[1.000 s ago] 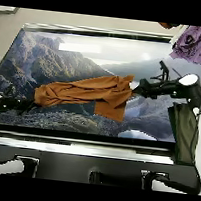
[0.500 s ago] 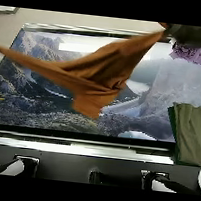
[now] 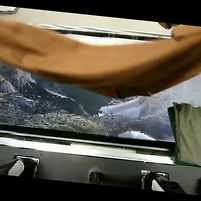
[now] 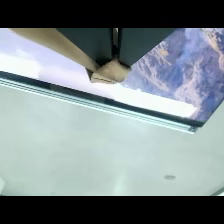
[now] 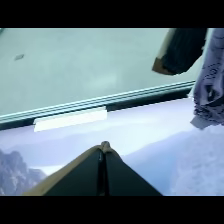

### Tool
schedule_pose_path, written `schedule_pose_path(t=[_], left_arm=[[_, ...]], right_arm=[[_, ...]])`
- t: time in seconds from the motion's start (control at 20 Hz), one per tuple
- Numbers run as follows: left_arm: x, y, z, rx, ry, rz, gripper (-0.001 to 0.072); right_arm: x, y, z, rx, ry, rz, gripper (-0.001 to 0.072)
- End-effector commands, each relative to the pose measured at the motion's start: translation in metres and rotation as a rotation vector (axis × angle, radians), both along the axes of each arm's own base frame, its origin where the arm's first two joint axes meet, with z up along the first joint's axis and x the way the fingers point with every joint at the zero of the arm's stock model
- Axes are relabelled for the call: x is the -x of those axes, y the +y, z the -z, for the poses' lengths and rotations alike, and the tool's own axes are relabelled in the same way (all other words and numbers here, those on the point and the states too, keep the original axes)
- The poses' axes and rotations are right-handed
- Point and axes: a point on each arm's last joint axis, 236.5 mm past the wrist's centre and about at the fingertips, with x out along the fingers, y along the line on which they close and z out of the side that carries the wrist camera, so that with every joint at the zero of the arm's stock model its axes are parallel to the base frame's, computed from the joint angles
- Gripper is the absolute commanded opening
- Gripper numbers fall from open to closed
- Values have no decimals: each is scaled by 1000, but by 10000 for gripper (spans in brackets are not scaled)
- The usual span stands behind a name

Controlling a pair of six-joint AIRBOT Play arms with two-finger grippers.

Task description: Fold the clothes and pants, and hang the long-sleeved shirts on hangers.

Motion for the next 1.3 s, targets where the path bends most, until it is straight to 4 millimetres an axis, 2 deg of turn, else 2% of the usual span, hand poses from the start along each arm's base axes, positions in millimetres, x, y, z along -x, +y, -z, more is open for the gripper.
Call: schedule_pose_path(t=[0.0, 0.1, 0.15, 0.25, 0.35, 0.5, 0.6, 0.65, 0.7, 0.8, 0.95, 1.05, 1.1, 1.2, 1.25], left_arm=[[19, 1, 5, 20, 29, -42, 13], [-1, 1, 23, 51, 88, -5, 13], [-18, -1, 43, 67, 151, 44, 13], [-57, -1, 97, 133, 304, 134, 13], [-98, 12, 170, 217, 467, 157, 14], [-154, 26, 302, 340, 681, 164, 14], [-179, 24, 388, 388, 792, 164, 14], [-189, 22, 424, 395, 832, 164, 14], [-197, 19, 456, 409, 867, 159, 14], [-209, 11, 508, 424, 935, 161, 15], [-214, 1, 556, 438, 1003, 165, 15], [-212, -2, 571, 447, 1036, 169, 15], [-211, -3, 572, 449, 1042, 170, 15], [-207, -2, 568, 454, 1052, 176, 15], [-204, -1, 566, 460, 1063, 182, 15]], right_arm=[[22, -13, -1, -1, 12, 63, 26], [-4, -16, 15, -23, 61, 73, 26], [-26, -17, 29, -36, 101, 77, 26], [-84, -19, 78, -68, 220, 79, 26], [-149, -12, 152, -124, 376, 54, 26], [-235, 25, 267, -297, 537, -59, 26], [-272, 56, 329, -438, 604, -118, 26], [-285, 68, 356, -472, 632, -131, 26], [-293, 82, 384, -479, 663, -139, 26], [-297, 113, 434, -465, 742, -164, 27], [-279, 154, 491, -434, 886, -211, 27], [-267, 163, 504, -425, 950, -227, 31], [-261, 164, 503, -435, 977, -225, 71], [-244, 148, 489, -424, 1031, -237, 271], [-231, 135, 476, -371, 1049, -279, 322]])
